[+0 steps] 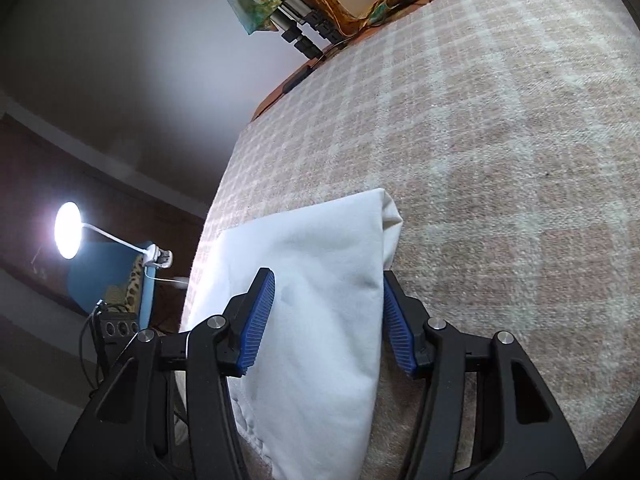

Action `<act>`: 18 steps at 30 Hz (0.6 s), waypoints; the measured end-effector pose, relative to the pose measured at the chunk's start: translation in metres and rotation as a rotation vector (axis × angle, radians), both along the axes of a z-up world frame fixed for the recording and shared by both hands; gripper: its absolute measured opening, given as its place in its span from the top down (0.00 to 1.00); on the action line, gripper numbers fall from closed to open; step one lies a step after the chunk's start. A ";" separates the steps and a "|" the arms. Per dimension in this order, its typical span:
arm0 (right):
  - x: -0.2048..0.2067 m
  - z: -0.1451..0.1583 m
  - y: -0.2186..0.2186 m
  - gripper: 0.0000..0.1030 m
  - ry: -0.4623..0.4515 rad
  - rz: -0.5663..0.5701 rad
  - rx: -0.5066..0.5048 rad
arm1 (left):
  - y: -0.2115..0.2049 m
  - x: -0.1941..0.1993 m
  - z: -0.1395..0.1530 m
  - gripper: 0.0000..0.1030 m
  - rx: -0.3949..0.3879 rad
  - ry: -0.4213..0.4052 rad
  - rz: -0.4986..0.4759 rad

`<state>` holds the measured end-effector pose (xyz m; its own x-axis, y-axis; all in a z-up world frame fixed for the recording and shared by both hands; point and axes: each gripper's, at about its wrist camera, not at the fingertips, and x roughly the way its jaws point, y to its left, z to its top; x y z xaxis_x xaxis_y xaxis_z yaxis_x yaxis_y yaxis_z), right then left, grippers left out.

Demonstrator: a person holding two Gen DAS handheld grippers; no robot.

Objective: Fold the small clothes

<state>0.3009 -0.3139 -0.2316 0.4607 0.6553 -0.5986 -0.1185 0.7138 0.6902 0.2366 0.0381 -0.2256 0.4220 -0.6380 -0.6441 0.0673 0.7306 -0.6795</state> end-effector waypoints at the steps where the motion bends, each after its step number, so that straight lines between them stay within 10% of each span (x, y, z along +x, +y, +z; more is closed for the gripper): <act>1: 0.002 -0.001 0.001 0.55 0.008 0.003 0.004 | -0.001 0.001 -0.001 0.70 0.000 0.005 0.002; 5: 0.006 -0.002 0.004 0.86 0.022 0.010 -0.024 | -0.002 0.004 0.000 0.87 0.022 0.008 0.017; 18: -0.015 0.057 0.023 0.89 -0.109 0.014 -0.142 | -0.038 -0.016 0.066 0.91 0.148 -0.186 -0.034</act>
<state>0.2856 -0.2909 -0.1748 0.5197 0.5744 -0.6324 -0.1978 0.8011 0.5649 0.2209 0.0004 -0.1592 0.5226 -0.5578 -0.6448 0.2075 0.8168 -0.5384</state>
